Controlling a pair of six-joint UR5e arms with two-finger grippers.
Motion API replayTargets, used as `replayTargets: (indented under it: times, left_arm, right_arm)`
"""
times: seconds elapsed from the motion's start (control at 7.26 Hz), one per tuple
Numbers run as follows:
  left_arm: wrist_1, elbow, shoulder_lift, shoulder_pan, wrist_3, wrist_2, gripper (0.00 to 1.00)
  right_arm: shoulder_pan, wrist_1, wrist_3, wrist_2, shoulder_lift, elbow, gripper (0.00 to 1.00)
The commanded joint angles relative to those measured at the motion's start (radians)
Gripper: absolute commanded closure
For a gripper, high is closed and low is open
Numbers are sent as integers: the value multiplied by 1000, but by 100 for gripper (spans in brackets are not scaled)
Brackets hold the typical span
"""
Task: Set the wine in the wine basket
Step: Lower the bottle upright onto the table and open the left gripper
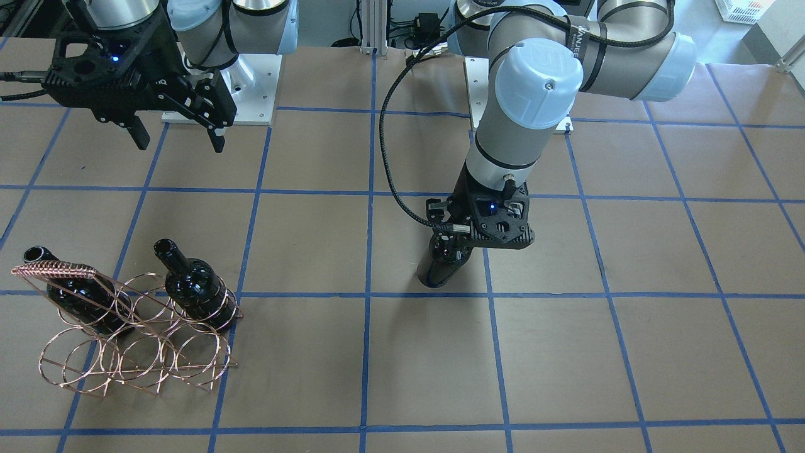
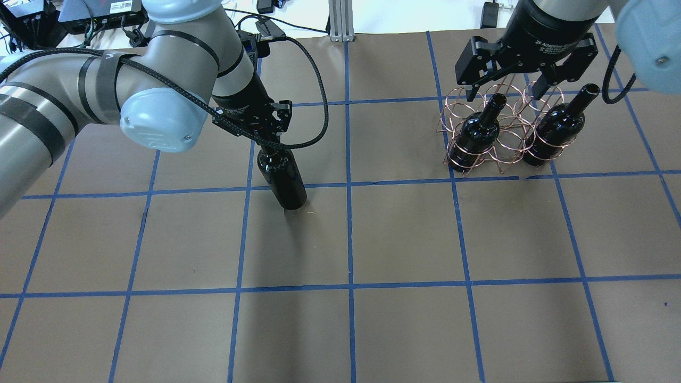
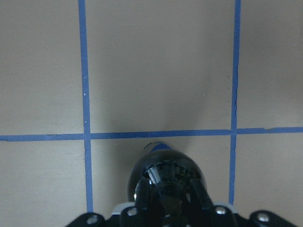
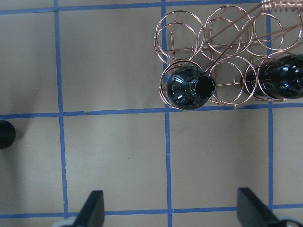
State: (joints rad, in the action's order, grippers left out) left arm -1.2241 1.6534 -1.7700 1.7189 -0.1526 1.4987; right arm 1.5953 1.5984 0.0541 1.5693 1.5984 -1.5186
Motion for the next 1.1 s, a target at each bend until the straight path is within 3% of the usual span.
replayTargets:
  times: [0.0,0.96]
  left_arm:
    - [3,-1,-6,2,-1,-3,100]
    - [26,0,-17,7,5,-6,100]
  right_arm:
    - [0,0,0,0,0,0,0]
    - [0,0,0,0,0,0,0]
